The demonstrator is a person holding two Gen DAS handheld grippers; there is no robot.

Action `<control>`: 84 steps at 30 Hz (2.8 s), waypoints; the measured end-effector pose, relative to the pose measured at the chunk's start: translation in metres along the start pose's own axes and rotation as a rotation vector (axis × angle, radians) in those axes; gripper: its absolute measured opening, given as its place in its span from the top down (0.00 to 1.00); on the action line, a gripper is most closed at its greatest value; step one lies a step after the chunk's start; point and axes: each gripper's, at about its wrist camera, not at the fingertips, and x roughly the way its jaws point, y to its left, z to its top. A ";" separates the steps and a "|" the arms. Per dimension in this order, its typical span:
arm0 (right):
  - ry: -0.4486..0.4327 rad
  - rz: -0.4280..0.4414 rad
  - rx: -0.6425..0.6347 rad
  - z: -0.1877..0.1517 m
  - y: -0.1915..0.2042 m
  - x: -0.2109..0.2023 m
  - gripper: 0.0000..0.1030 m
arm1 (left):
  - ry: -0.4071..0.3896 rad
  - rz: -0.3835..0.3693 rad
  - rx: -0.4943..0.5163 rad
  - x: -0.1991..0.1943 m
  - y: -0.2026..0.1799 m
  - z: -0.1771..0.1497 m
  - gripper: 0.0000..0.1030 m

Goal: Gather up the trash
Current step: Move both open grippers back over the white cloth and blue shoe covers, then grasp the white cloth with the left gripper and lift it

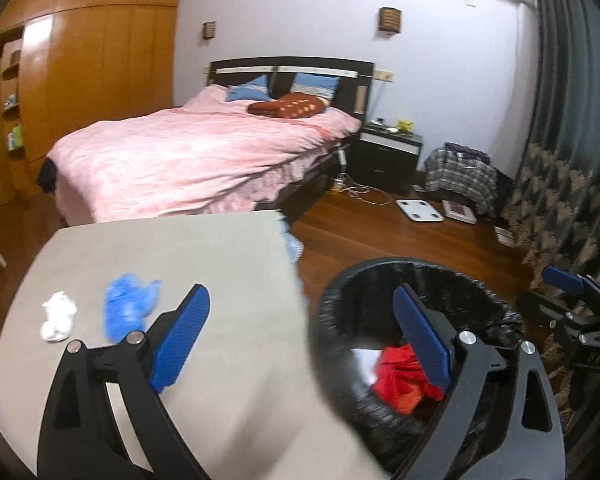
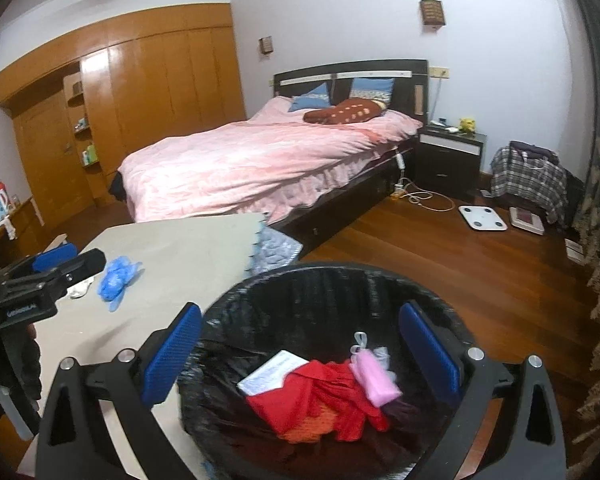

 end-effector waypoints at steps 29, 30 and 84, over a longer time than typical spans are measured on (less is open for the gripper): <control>0.006 0.186 -0.144 0.017 0.199 0.154 0.06 | 0.036 0.397 -0.144 0.015 0.244 -0.035 0.12; 0.015 0.184 -0.145 0.016 0.201 0.160 0.06 | 0.042 0.399 -0.153 0.019 0.251 -0.036 0.12; 0.259 0.238 -0.236 -0.021 0.309 0.275 0.14 | 0.195 0.377 -0.302 0.075 0.343 -0.072 0.73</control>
